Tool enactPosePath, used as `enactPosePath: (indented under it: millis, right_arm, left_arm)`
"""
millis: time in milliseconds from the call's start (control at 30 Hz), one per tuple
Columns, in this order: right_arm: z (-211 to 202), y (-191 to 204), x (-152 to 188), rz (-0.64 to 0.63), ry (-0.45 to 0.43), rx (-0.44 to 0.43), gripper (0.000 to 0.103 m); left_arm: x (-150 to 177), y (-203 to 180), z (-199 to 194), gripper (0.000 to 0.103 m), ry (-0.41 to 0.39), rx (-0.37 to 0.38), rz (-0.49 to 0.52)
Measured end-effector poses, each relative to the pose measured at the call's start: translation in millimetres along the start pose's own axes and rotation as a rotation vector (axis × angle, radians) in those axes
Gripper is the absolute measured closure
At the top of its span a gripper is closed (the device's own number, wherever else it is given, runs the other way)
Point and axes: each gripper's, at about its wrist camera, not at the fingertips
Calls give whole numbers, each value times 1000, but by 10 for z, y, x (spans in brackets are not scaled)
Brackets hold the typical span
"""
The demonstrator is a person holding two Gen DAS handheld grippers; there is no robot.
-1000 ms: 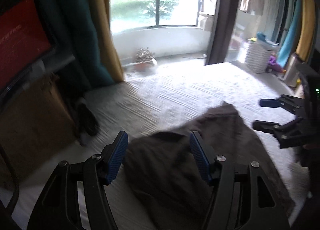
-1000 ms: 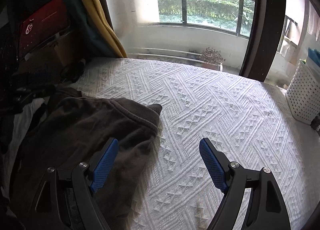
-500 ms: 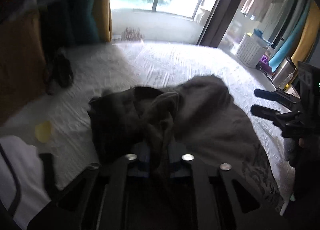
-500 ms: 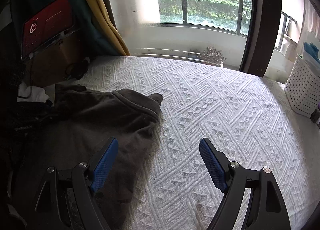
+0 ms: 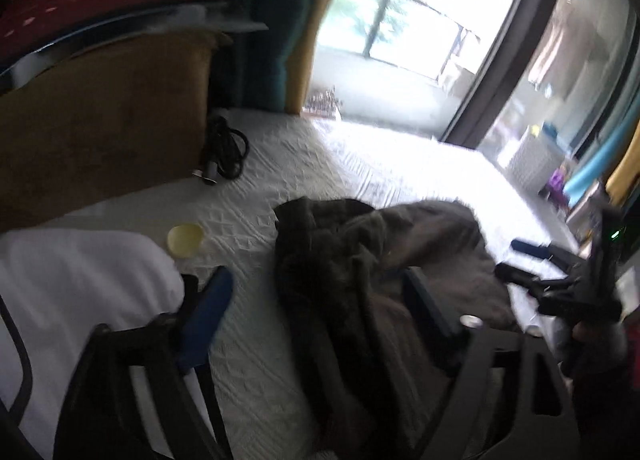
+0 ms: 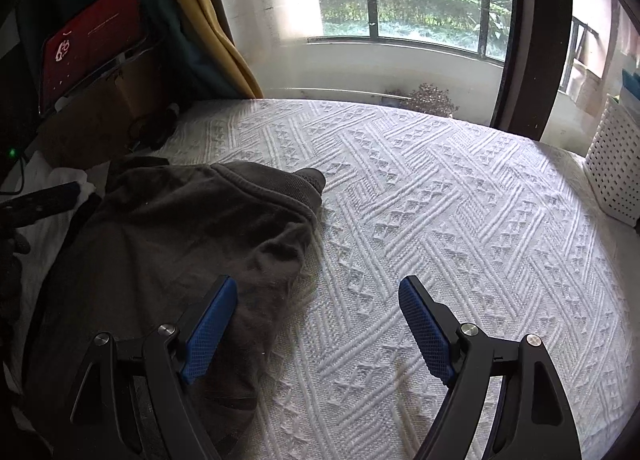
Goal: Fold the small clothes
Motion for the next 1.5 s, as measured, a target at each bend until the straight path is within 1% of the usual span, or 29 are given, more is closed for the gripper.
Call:
enactPosePath:
  millis: [100, 167, 233, 267, 367, 500, 567, 633, 700, 767, 800, 833, 867, 900, 933, 967, 1000, 1033, 1067, 1100, 1133, 1167, 1300, 1367, 1500]
  right_arm:
    - [-4, -12, -5, 5, -3, -1, 19]
    - [-5, -8, -8, 5, -5, 0, 19]
    - [-7, -13, -2, 6, -5, -5, 19]
    - [-4, -17, 1, 8, -4, -7, 19]
    - [20, -29, 13, 14, 2, -10, 19]
    - [80, -14, 25, 15, 7, -39, 19]
    - [135, 34, 27, 0, 4, -66, 19]
    - [214, 93, 19, -15, 7, -91, 19]
    - [288, 148, 1, -28, 13, -103, 19]
    - [313, 212, -22, -54, 10, -97, 20]
    - [320, 243, -32, -65, 7, -107, 29]
    - [334, 273, -34, -73, 9, -111, 35]
    - [337, 311, -40, -85, 6, -101, 36]
    - [339, 345, -39, -101, 6, -99, 44]
    - [339, 391, -33, -122, 6, -113, 49]
    - [342, 414, -34, -128, 6, -114, 50]
    - [352, 428, -36, -132, 6, -115, 54]
    - [353, 439, -38, -135, 6, -121, 58]
    - [348, 440, -36, -136, 5, -124, 58]
    - [348, 445, -37, -138, 4, -123, 62]
    - [344, 452, -38, -140, 2, -123, 72]
    - [325, 462, -33, -142, -7, -130, 77]
    - [236, 582, 6, -189, -45, -100, 83]
    - [164, 632, 25, -205, -67, -92, 83]
    - [33, 655, 63, -216, -93, -85, 84]
  left_arm:
    - [83, 34, 58, 12, 51, 37, 14]
    - [117, 10, 132, 12, 72, 61, 11]
    - [147, 10, 216, 12, 77, 106, -16]
    - [154, -8, 250, 12, 90, 113, -23]
    - [197, -8, 404, 12, 174, 98, -36]
    - [251, -108, 395, 12, 172, 79, 18]
    - [278, -191, 423, 12, 164, 66, 71]
    - [298, -268, 438, 17, 156, 68, 110]
    - [318, -341, 460, 22, 143, 45, 148]
    - [345, -410, 486, 25, 126, 9, 189]
    - [349, -428, 497, 29, 118, 0, 202]
    - [354, -445, 500, 35, 110, 1, 204]
    - [350, -456, 506, 40, 103, 10, 199]
    - [353, -456, 507, 46, 99, 28, 194]
    - [357, -469, 510, 49, 90, 29, 197]
    - [364, -494, 518, 51, 87, 22, 210]
    - [372, -516, 521, 55, 86, 19, 219]
    - [374, -538, 521, 62, 85, 27, 228]
    - [373, -561, 527, 65, 85, 36, 230]
    - [376, -578, 529, 66, 84, 40, 234]
    - [382, -603, 529, 67, 80, 29, 245]
    - [386, -621, 527, 68, 79, 23, 255]
    - [382, -657, 491, 72, 72, 25, 260]
    - [386, -678, 447, 73, 61, 35, 259]
    - [381, -698, 335, 74, 45, 99, 252]
Point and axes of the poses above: each gripper's, at about its wrist camera, not at the fingertips, and z roughly the way its jaws point, y to its left, x to its underside, and after that the axes turned 5 degrees about y, right-handed
